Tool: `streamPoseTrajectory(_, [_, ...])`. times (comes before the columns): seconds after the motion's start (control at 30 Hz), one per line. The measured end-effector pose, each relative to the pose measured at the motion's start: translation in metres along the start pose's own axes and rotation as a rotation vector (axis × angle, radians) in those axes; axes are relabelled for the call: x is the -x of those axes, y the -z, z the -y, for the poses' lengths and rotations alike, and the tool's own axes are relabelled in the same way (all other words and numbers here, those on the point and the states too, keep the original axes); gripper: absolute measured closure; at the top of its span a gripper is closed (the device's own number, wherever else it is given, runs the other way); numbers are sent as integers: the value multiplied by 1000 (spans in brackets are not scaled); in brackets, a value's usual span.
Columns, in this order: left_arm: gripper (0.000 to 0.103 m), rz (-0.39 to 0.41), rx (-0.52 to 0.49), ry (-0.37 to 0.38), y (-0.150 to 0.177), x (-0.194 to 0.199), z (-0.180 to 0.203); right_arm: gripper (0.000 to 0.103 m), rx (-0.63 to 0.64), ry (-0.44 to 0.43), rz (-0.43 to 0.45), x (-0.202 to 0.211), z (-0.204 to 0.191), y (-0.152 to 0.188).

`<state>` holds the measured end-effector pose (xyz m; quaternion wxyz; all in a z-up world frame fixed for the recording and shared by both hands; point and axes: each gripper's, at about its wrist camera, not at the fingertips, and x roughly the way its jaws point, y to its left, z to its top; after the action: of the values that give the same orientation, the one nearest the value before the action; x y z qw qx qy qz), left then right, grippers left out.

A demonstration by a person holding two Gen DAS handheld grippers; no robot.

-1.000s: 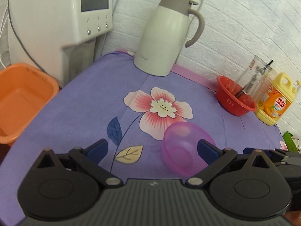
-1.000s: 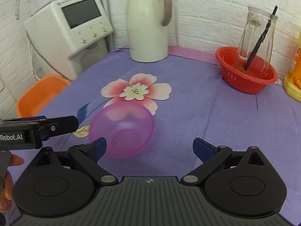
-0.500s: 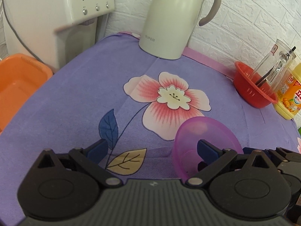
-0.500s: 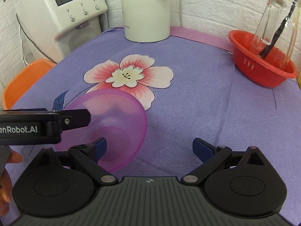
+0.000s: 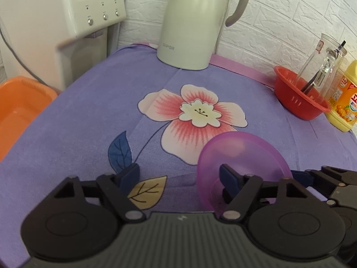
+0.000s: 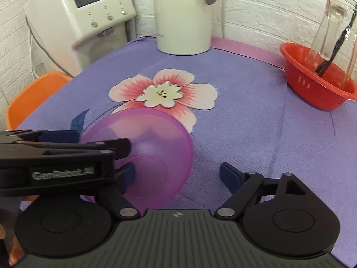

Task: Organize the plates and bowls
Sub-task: 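Move the left gripper to the pink plastic bowl and grasp its rim, then lift the pink bowl with the left gripper and carry it to the white bowl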

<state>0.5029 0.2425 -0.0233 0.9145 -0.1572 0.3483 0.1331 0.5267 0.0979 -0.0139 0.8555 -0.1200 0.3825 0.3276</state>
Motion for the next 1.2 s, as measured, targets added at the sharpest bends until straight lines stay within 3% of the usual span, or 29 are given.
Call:
streamPoseTrajectory(0.1, [61, -8, 2, 33, 1, 2, 2, 2, 39, -39, -5, 3, -11, 0])
streamPoseTrajectory(0.17, [63, -35, 20, 79, 2, 6, 3, 7, 45, -63, -17, 5, -15, 0])
streamPoseTrajectory(0.23, [63, -69, 45, 130, 4, 11, 6, 7, 44, -93, -28, 8, -19, 3])
streamPoseTrajectory(0.43, [63, -68, 27, 160, 13, 39, 18, 5, 27, -94, -36, 33, -22, 13])
streamPoseTrajectory(0.73, [63, -35, -9, 260, 42, 114, 60, 0, 45, -22, 1, 113, -19, 43])
streamPoseTrajectory(1.0, [63, -27, -86, 382, 101, 179, 122, 0, -10, 60, 41, 200, 1, 106])
streamPoseTrajectory(1.2, [63, -93, -142, 471, 159, 203, 162, 0, -82, 122, 51, 251, 23, 173])
